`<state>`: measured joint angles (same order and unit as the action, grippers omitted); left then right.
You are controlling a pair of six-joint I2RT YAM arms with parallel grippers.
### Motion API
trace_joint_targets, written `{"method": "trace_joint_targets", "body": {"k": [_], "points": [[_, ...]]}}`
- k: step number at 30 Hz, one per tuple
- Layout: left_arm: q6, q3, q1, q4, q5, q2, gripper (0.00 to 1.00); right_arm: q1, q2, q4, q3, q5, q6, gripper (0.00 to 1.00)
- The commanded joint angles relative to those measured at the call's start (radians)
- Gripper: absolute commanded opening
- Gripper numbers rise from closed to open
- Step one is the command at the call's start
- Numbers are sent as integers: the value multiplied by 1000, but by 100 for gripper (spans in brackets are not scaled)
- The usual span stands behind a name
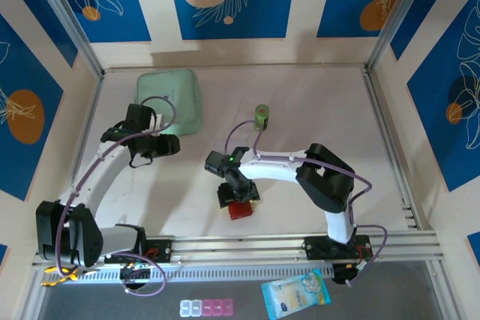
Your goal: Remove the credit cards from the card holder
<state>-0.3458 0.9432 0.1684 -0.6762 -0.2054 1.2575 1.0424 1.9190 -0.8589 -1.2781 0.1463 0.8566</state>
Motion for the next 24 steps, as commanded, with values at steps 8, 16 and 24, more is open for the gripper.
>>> {"method": "trace_joint_targets", "body": {"k": [8,16,24], "points": [[-204,-124,98,138,-127,-78,52,-136,-4,21,-39,-12,1,78],[-317,-222,172,262,-159,-122,51,-141,47,51,-77,-48,28,78],[-344,-203,249,277,-137,-60,49,-129,2,47,-67,-30,32,90]]}}
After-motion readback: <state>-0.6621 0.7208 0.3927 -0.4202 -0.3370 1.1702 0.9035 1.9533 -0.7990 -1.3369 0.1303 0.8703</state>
